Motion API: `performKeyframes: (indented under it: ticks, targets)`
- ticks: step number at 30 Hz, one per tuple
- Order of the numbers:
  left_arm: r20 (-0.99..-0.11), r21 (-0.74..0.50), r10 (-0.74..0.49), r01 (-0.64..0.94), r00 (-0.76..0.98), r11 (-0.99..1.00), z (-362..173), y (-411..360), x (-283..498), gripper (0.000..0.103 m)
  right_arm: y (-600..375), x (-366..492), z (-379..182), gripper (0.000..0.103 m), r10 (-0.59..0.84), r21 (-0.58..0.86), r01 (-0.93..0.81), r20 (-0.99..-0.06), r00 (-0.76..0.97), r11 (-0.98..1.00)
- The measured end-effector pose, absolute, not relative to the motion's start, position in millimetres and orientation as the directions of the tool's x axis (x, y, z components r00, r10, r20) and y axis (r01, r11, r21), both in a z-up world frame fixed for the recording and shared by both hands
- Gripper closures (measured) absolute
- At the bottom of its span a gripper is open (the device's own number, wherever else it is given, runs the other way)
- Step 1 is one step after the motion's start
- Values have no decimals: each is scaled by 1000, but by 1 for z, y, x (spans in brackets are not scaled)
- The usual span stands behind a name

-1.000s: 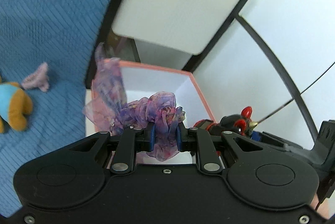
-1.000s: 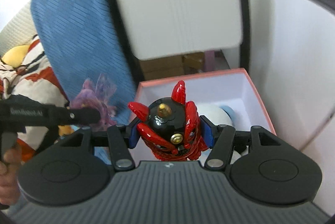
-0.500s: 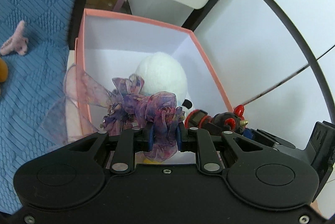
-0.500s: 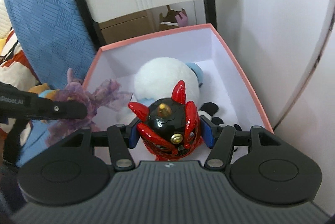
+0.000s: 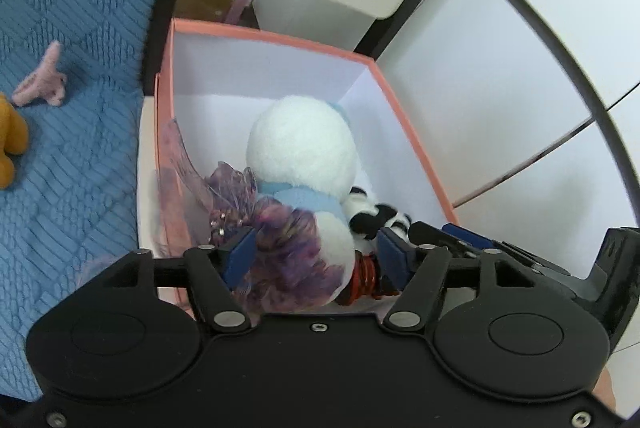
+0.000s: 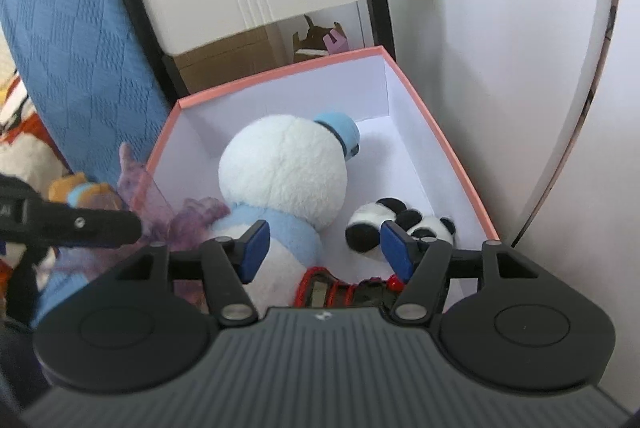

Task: Organize objects
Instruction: 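Carry trinket with left gripper while right gripper carries lion figure into pink box, then open left gripper over the box while right gripper releases the lion figure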

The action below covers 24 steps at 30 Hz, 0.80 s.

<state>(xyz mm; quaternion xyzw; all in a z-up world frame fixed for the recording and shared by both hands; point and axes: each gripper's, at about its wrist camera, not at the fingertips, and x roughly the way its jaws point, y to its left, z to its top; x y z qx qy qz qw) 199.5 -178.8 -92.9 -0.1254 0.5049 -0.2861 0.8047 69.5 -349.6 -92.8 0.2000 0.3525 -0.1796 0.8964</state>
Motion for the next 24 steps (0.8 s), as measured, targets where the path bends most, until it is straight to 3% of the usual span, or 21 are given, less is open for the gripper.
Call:
performKeyframes:
  ticks: [1, 14, 19, 24]
  targets:
    - [-737, -488, -586, 335, 337, 806, -87, -176, 198, 23, -349, 70, -90, 39, -186, 235, 468, -700, 690, 852]
    - [-640, -423, -576, 392, 509, 817, -3, -127, 157, 16, -301, 60, -1, 39, -127, 280, 328, -556, 822, 902]
    - [-606, -413, -564, 384, 561, 826, 13, -102, 136, 4, -269, 59, 18, 39, -66, 293, 251, -522, 850, 923]
    - [-592, -393, -533, 361, 604, 846, 13, -71, 111, 1, -228, 56, 17, 39, -14, 287, 187, -514, 858, 939]
